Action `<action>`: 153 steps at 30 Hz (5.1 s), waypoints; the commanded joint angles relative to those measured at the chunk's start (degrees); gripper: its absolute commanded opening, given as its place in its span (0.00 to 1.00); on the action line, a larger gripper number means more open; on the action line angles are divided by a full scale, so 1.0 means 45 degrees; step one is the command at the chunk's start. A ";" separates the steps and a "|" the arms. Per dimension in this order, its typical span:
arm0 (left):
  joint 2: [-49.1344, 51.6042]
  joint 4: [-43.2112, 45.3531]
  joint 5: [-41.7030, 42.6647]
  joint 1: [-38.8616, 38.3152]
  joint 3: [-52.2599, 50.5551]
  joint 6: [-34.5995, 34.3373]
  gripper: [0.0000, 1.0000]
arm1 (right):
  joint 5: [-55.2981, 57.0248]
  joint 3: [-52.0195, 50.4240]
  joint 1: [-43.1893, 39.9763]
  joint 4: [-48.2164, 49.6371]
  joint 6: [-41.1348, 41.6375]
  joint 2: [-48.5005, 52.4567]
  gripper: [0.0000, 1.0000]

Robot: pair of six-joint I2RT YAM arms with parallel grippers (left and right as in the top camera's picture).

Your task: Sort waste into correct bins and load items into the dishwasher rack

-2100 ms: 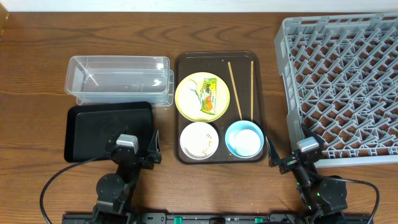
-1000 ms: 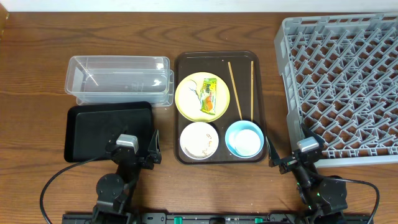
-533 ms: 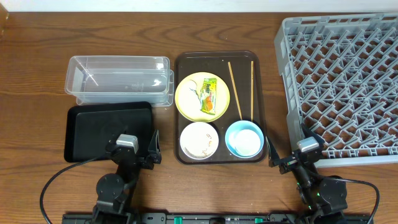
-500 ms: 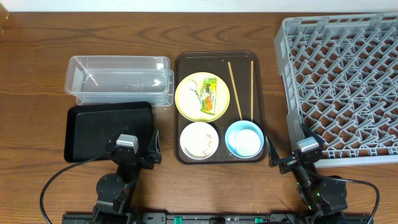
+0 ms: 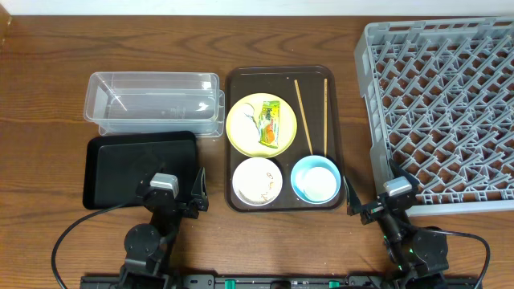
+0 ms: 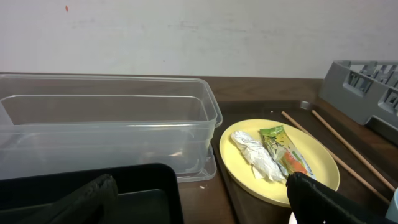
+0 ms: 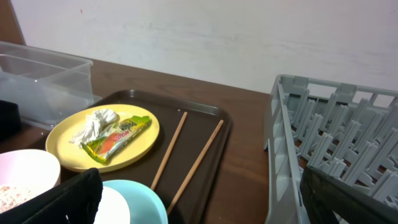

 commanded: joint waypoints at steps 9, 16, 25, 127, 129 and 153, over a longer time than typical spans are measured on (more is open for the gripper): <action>-0.0087 -0.0185 -0.0005 0.0063 -0.0355 0.0121 0.89 | -0.0019 -0.0034 -0.0141 -0.0019 -0.0151 -0.0044 0.99; -0.0087 -0.0185 -0.0005 0.0063 -0.0355 0.0121 0.89 | -0.0019 -0.0034 -0.0141 -0.0019 -0.0155 -0.0044 0.99; -0.0087 -0.0185 -0.0005 0.0063 -0.0355 0.0121 0.89 | -0.0019 -0.0034 -0.0141 -0.0019 -0.0155 -0.0044 0.99; 0.1749 -0.0194 -0.0005 0.0078 -0.0355 0.0121 0.89 | -0.0019 -0.0034 -0.0141 -0.0019 -0.0155 -0.0044 0.99; 0.1224 -0.0194 -0.0005 0.0092 -0.0355 0.0121 0.90 | -0.0019 -0.0034 -0.0141 -0.0019 -0.0155 -0.0044 0.99; -0.0087 -0.0189 -0.0010 0.0087 -0.0355 0.0121 0.89 | -0.0019 -0.0034 -0.0141 -0.0019 -0.0155 -0.0044 0.99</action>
